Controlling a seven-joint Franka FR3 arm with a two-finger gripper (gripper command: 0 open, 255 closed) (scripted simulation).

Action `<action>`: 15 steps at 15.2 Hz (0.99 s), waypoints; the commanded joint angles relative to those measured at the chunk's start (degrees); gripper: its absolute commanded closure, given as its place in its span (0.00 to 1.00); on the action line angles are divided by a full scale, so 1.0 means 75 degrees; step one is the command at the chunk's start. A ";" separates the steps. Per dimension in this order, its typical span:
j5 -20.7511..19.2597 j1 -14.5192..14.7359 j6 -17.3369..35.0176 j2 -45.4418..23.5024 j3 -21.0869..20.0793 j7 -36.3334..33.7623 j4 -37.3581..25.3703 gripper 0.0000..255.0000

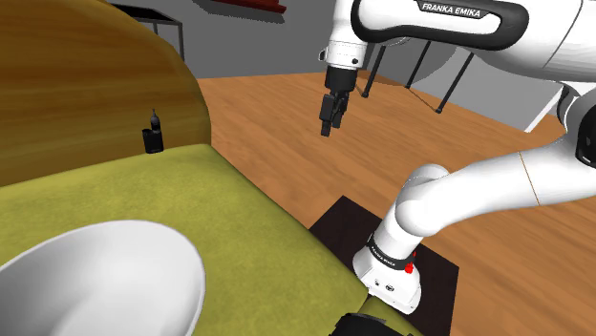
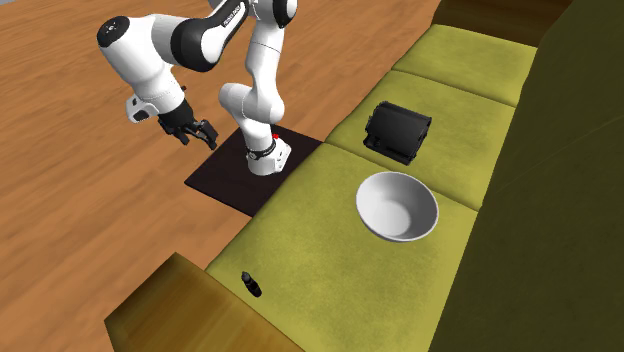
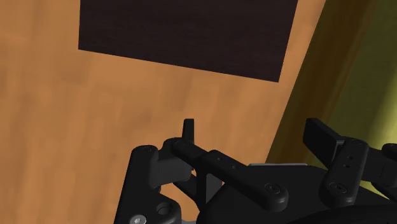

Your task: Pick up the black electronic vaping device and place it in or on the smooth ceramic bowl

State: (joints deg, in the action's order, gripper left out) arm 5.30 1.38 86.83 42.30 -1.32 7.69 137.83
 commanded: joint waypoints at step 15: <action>0.0801 0.0410 0.2187 -0.2040 -0.2025 -0.2384 -0.1424 0.00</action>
State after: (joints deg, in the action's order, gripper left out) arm 11.40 4.49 102.02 28.44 -15.59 -9.01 128.24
